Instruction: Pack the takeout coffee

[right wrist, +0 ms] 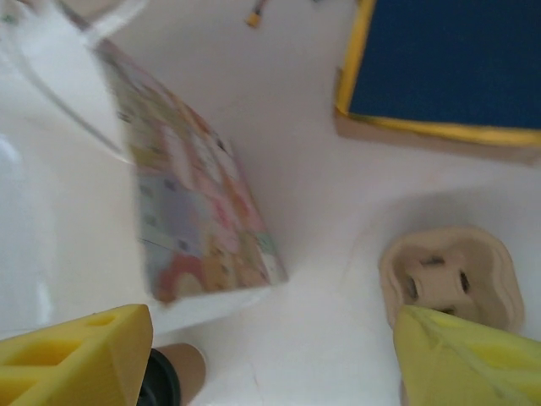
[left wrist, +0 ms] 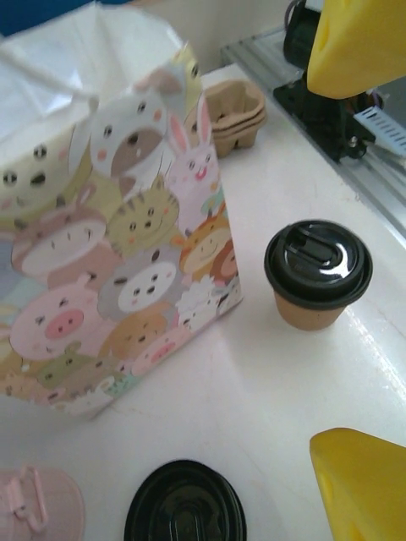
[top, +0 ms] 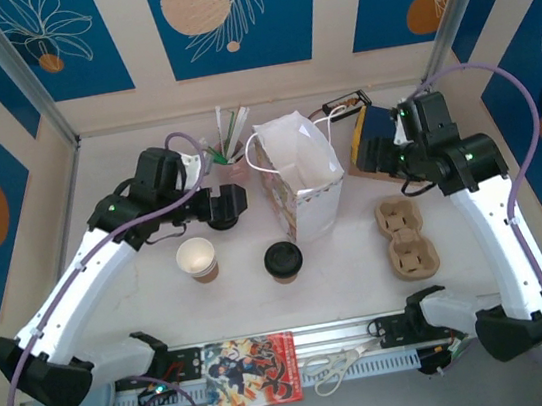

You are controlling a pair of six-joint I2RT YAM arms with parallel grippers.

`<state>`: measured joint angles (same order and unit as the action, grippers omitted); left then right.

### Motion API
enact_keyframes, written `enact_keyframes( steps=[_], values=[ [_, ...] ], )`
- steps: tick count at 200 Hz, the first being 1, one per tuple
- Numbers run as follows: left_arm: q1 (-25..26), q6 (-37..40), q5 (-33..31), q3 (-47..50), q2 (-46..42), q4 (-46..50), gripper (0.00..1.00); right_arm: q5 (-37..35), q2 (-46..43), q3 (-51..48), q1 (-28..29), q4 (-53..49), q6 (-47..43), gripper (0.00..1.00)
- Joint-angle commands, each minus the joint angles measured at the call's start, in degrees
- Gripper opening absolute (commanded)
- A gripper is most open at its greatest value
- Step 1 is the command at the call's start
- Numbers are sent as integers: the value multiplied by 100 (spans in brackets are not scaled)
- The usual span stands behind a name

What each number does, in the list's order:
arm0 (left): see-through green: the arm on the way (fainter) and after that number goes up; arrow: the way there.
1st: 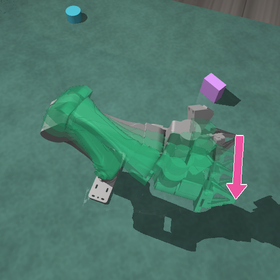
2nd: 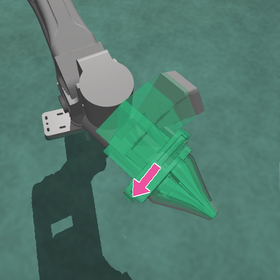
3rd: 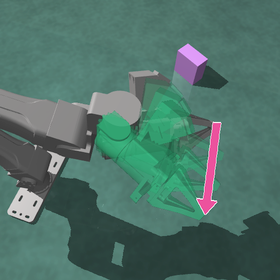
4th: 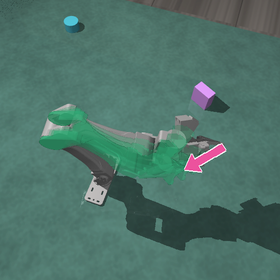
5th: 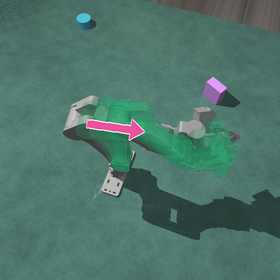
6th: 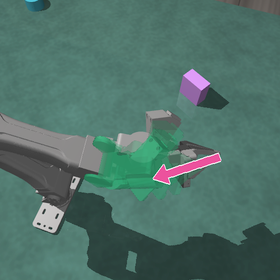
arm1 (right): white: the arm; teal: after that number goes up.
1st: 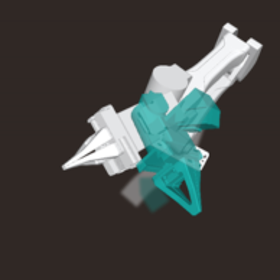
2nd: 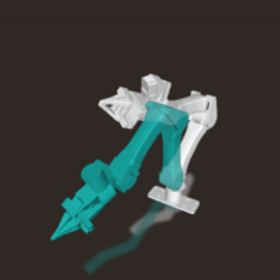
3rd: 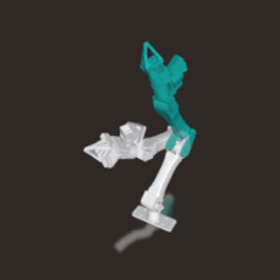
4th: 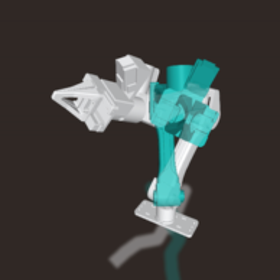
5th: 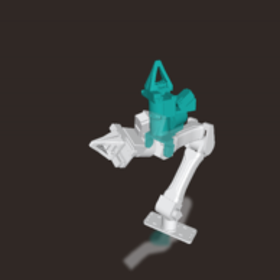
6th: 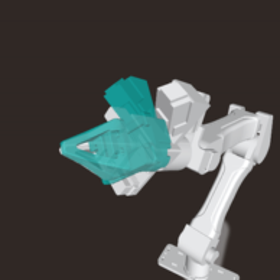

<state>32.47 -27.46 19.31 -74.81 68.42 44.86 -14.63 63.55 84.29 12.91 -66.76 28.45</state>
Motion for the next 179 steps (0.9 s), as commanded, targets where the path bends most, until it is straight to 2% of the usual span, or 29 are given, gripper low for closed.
enact_keyframes(
  steps=[1,33,87,136,179],
  values=[
    [81,234,424,-100,-234,32,100,-71,-212,-583,-261,-430,339,74],
    [158,319,641,33,-394,-39,100,223,-435,-1535,-761,-439,453,68],
    [192,217,600,384,-623,-177,100,403,-434,-2668,-1464,-188,530,60],
    [195,106,540,556,-712,-310,100,429,260,-2727,-1907,-90,449,54],
    [195,31,464,720,-777,-417,100,502,902,-2701,-1966,-48,312,54]
  ],
)
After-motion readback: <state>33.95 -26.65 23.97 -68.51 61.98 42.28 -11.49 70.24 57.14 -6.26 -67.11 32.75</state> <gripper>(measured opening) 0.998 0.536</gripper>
